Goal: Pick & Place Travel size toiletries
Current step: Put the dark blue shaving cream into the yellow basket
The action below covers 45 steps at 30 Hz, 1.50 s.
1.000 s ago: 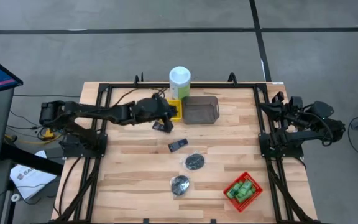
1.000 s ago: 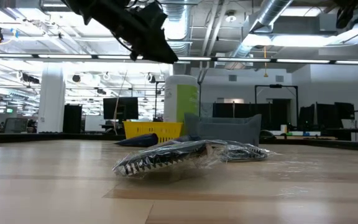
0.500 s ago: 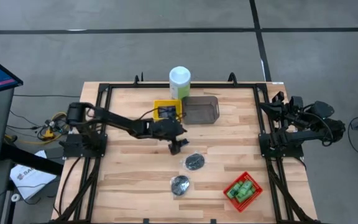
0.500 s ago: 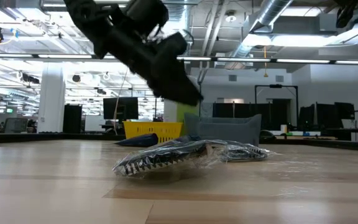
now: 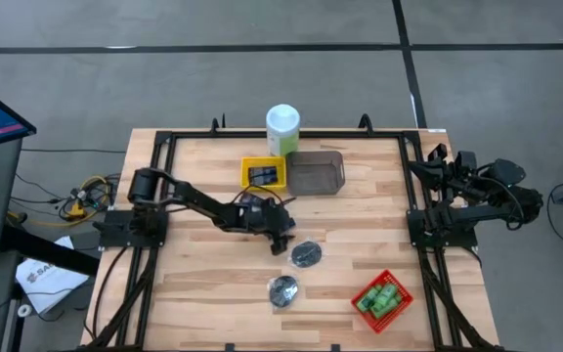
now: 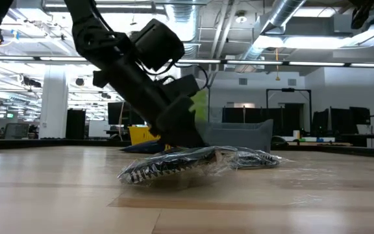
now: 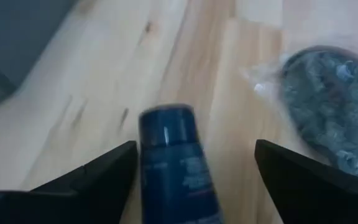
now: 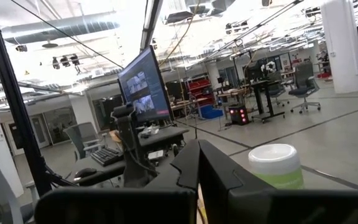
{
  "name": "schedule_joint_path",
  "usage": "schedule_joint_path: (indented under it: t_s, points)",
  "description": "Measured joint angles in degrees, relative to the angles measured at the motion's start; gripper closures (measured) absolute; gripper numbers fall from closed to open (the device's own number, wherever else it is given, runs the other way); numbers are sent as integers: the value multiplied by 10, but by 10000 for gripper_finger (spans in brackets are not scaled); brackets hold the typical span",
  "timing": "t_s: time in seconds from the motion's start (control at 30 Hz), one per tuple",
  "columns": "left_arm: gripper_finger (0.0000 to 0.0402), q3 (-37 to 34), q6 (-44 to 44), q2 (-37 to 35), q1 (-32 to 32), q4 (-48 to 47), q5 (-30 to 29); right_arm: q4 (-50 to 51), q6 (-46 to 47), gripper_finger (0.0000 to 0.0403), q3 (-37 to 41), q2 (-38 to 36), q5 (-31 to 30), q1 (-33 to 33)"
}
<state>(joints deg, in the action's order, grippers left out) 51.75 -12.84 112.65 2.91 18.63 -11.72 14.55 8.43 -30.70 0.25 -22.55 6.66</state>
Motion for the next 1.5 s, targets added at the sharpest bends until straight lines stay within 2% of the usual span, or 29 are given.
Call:
schedule_joint_path:
  t_s: [0.23,0.53,0.6,0.8,0.87,0.97,1.1,1.2,1.3,1.4,1.5]
  points:
    - [122,3,-46,19,1,11,-27,0,0,402,0,0,0,0]
    - [263,2,-60,16,1,2,-38,0,2,402,0,0,0,0]
    - [283,2,-61,16,1,1,-37,0,2,402,0,0,0,0]
    - [283,1,-71,6,1,-4,-32,-1,2,402,0,0,0,0]
    - [271,-1,-71,-5,1,-17,-27,-1,2,402,0,0,0,0]
    - [260,-3,-72,-31,-2,-26,-20,-1,2,402,0,0,0,0]
    - [275,-2,-52,-80,-9,-42,-29,-2,2,402,0,0,0,0]
    - [281,-2,-24,-119,-19,-62,-37,-4,2,402,0,0,0,0]
    - [273,0,16,-167,-36,-93,-73,-5,2,402,0,0,0,0]
    - [264,-1,80,-211,-66,-131,-114,-5,2,402,0,0,0,0]
    - [266,-1,137,-247,-110,-140,-124,-6,2,402,0,0,0,0]
